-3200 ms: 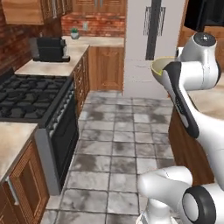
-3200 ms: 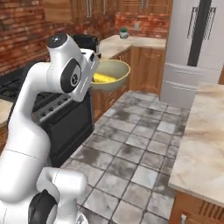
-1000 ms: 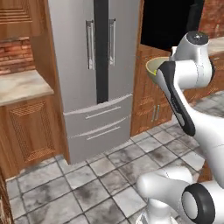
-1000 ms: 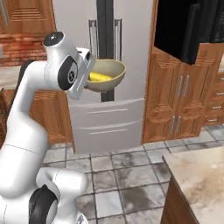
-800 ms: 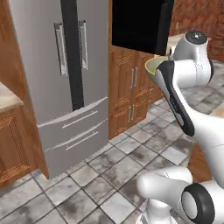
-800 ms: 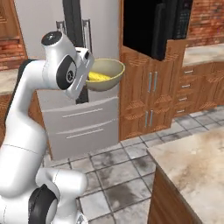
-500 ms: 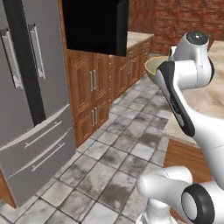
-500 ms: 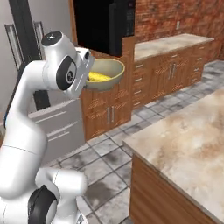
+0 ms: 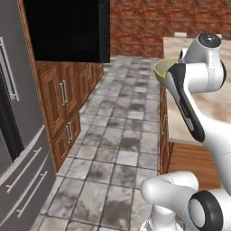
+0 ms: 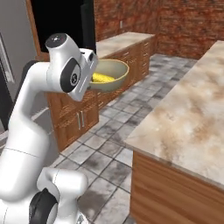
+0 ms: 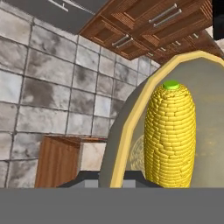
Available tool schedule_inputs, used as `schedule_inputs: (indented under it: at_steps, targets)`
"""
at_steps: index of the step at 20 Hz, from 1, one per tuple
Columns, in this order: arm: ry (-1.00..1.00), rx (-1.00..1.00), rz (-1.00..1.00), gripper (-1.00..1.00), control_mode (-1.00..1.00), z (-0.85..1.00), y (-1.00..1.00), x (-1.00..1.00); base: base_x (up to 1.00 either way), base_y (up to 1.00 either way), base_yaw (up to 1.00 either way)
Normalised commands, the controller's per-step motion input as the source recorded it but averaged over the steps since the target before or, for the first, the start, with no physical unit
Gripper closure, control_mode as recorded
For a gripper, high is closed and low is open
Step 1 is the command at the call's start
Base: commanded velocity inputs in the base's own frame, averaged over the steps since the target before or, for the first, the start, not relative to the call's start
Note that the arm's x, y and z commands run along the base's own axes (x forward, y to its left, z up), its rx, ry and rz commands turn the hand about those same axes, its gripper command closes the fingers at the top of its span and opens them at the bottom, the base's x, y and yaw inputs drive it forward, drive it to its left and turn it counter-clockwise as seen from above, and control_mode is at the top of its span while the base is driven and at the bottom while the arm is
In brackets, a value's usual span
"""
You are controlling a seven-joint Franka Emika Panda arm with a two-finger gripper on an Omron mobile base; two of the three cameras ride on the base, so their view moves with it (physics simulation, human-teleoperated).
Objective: Pick the corn from the sink and place it in the bowl. Then pick the bowl and place it in the microwave. Then close the microwave door and press the start button.
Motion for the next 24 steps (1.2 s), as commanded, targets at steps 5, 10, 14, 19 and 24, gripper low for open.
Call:
schedule_inputs:
  at_steps: [5,10,14,19,24]
  targets:
    - [0.00,0.00,0.00,1.00,1.00,0.00,0.00,0.00,0.41,0.72,-0.50]
    - [0.00,0.00,0.00,1.00,1.00,0.00,0.00,0.00,0.61,0.36,-0.45]
    - [0.00,0.00,0.00,1.00,1.00,0.00,0.00,0.00,0.63,0.41,-0.36]
    - [0.00,0.00,0.00,1.00,1.00,0.00,0.00,0.00,0.74,0.29,-0.27]
    - [0.00,0.00,0.00,1.00,1.00,0.00,0.00,0.00,0.72,0.42,-0.23]
